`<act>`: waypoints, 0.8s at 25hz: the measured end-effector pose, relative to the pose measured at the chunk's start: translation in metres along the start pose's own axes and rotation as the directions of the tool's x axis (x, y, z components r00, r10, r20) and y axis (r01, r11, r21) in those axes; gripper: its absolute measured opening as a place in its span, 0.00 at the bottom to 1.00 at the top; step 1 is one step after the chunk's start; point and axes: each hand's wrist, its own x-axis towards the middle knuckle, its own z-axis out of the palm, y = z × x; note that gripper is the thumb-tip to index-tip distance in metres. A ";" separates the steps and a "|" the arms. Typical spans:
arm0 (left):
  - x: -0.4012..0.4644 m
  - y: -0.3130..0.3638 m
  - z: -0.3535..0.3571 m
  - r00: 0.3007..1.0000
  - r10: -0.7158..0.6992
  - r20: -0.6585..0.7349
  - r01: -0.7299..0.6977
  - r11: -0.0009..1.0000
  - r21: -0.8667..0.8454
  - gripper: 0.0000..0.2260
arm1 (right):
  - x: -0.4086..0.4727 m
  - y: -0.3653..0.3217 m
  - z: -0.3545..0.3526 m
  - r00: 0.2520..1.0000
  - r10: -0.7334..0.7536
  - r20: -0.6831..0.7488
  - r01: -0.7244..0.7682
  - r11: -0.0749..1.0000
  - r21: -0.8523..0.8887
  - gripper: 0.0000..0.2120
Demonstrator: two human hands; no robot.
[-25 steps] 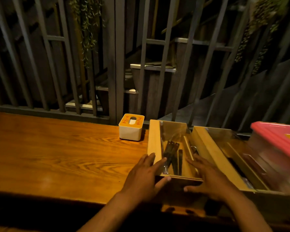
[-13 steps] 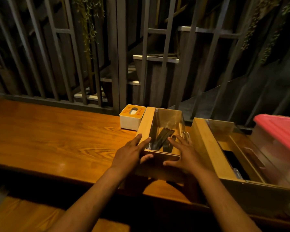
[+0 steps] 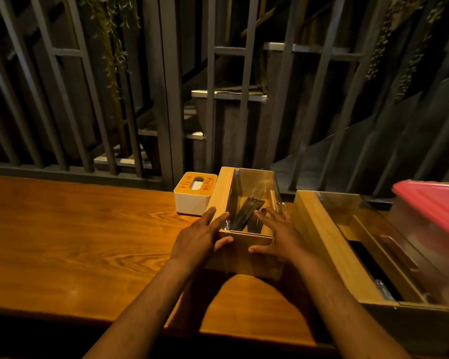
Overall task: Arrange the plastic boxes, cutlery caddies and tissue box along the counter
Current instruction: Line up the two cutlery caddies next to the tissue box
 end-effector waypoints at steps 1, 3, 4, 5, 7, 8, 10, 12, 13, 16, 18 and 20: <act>0.001 -0.001 0.001 1.000 0.001 -0.004 -0.001 1.000 0.008 0.31 | 0.002 0.000 -0.001 1.000 0.000 0.009 0.000 1.000 -0.002 0.48; 0.004 -0.001 0.002 1.000 -0.002 -0.007 0.002 1.000 0.013 0.31 | 0.006 0.000 -0.003 1.000 0.006 0.030 -0.005 1.000 -0.014 0.48; 0.006 0.000 0.002 1.000 -0.005 -0.002 0.005 1.000 0.013 0.31 | 0.007 0.001 -0.004 0.999 0.012 0.046 -0.011 1.000 -0.022 0.48; 0.008 0.000 0.003 1.000 -0.006 0.004 0.006 1.000 0.010 0.31 | 0.008 0.000 -0.006 0.998 0.022 0.059 -0.020 1.000 -0.024 0.49; 0.010 -0.001 0.003 1.000 -0.002 0.012 0.002 1.000 0.001 0.31 | 0.010 -0.001 -0.007 0.997 0.034 0.068 -0.032 0.999 -0.028 0.49; 0.011 -0.002 0.003 1.000 0.000 0.015 0.000 1.000 0.008 0.31 | 0.011 -0.002 -0.006 0.997 0.039 0.068 -0.036 0.999 -0.040 0.49; 0.012 -0.002 0.001 0.999 -0.001 0.033 -0.001 0.999 0.045 0.31 | 0.006 -0.008 -0.005 0.997 0.059 0.048 -0.054 0.994 -0.094 0.48; 0.007 0.007 -0.003 0.999 -0.024 0.042 0.020 0.995 0.096 0.30 | -0.008 -0.015 -0.004 0.998 0.057 0.017 -0.054 0.991 -0.119 0.47; 0.002 0.016 -0.007 0.999 -0.034 0.027 0.031 0.994 0.102 0.29 | -0.018 -0.016 -0.007 0.999 0.049 0.012 -0.047 0.994 -0.101 0.46; -0.019 0.062 -0.025 0.999 -0.013 -0.051 0.012 1.000 -0.027 0.24 | -0.058 0.000 -0.041 0.998 0.012 -0.065 -0.011 1.000 0.020 0.39; -0.034 0.099 -0.037 0.997 0.018 -0.079 -0.029 0.989 -0.147 0.22 | -0.091 0.028 -0.072 0.985 0.002 -0.175 0.012 0.996 0.083 0.38; -0.050 0.143 -0.044 0.993 0.081 -0.089 -0.100 0.969 -0.226 0.22 | -0.128 0.075 -0.100 0.981 -0.001 -0.196 0.015 0.997 0.069 0.41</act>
